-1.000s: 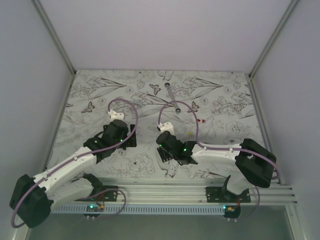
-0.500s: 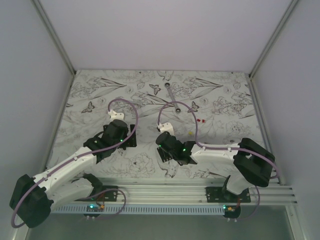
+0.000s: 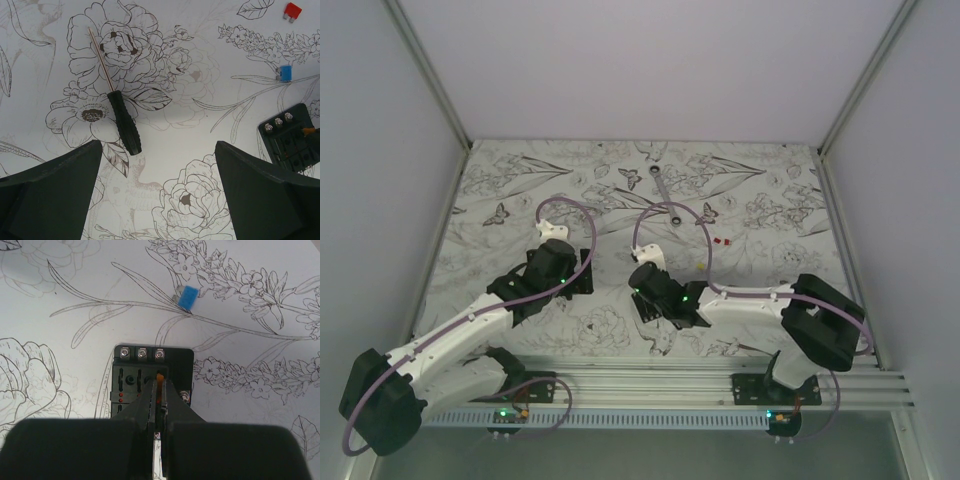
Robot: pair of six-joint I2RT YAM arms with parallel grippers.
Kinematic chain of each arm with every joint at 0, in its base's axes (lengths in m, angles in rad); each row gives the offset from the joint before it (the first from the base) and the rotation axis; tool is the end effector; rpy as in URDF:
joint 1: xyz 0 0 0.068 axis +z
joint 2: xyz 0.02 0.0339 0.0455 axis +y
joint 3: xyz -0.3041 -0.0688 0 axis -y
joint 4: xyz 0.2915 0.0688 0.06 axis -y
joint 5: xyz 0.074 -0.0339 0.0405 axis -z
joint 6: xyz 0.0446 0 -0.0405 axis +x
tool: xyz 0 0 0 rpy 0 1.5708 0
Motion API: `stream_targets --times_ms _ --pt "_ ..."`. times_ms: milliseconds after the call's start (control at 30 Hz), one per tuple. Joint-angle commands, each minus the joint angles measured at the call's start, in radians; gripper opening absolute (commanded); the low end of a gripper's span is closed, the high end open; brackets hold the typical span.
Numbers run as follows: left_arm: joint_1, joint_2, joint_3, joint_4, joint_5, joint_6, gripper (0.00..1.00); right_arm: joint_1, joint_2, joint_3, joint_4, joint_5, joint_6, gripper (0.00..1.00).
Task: Snap on the fuse box
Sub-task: Install the fuse at the fuse box base.
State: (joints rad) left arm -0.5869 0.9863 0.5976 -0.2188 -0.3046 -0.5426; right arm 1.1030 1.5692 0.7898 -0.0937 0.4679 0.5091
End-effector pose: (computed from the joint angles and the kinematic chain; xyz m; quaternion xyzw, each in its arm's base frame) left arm 0.2076 -0.1220 0.2456 -0.0509 0.8773 -0.1315 0.4587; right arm 0.1722 0.2963 0.1682 -0.1917 0.8973 0.0891 0.3874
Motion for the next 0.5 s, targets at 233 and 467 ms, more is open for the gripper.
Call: stream_targets --times_ms 233,467 --pt "0.007 -0.011 0.005 -0.029 0.006 -0.009 1.0 0.018 0.121 0.076 -0.059 -0.015 -0.024 0.0" --pt "0.009 -0.012 -0.001 -0.028 0.002 -0.03 1.0 0.027 0.126 0.091 -0.062 0.056 -0.004 0.0"
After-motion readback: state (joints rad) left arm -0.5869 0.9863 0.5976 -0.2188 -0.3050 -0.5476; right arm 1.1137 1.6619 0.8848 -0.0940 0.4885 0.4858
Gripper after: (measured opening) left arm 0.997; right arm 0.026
